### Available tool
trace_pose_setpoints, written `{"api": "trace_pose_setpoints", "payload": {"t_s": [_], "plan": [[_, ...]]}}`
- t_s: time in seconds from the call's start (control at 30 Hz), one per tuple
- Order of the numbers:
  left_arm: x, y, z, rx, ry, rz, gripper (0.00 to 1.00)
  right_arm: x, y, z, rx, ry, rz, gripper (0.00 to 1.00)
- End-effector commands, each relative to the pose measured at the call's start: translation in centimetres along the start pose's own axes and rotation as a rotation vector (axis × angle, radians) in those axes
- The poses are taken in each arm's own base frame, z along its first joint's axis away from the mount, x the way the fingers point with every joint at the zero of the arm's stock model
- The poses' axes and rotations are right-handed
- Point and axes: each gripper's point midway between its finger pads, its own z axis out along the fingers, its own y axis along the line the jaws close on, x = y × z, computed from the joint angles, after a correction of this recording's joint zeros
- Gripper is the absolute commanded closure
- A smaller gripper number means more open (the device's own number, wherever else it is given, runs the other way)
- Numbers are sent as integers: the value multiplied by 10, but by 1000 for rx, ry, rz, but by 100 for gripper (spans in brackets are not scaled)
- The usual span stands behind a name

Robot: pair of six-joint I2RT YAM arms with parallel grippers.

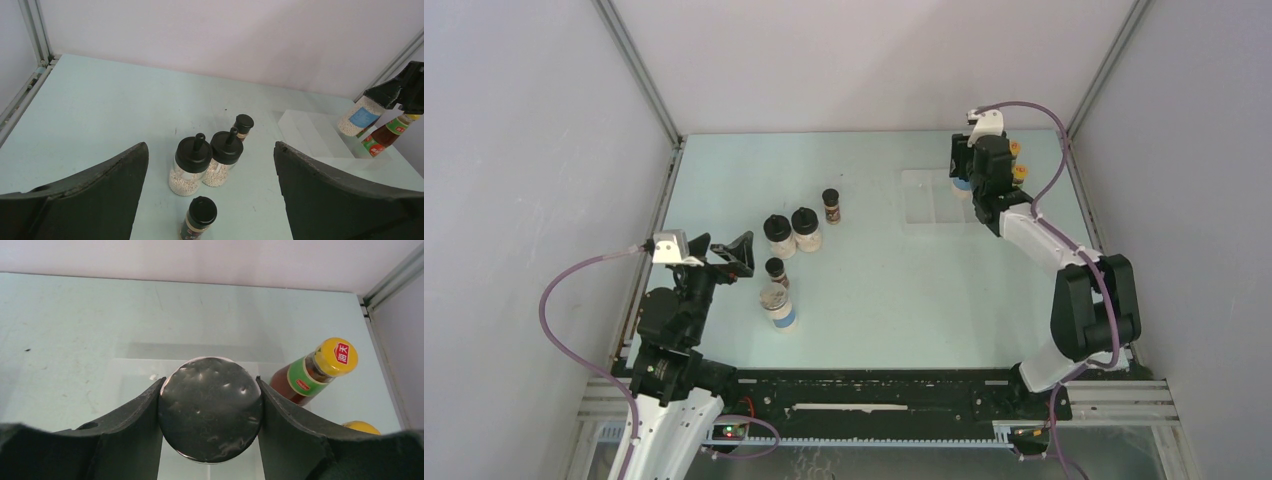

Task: Organize the condiment bottles
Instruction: Place the bottle in the storage box.

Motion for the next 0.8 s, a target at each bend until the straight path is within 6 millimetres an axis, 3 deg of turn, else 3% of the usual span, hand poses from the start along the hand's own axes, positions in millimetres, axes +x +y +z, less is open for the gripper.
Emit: {"api": "trace_pose_setpoints", "payload": {"t_s": [0.0, 0.33, 0.77], "plan": [[5, -2, 2, 20, 13, 17, 0, -64, -21, 11, 58, -179, 81, 100], [8, -3, 5, 20, 27, 18, 0, -68, -37, 41, 94, -170, 74, 100], [12, -3, 8, 20, 42, 20, 0, -51, -45, 72, 119, -125, 63, 100]]}}
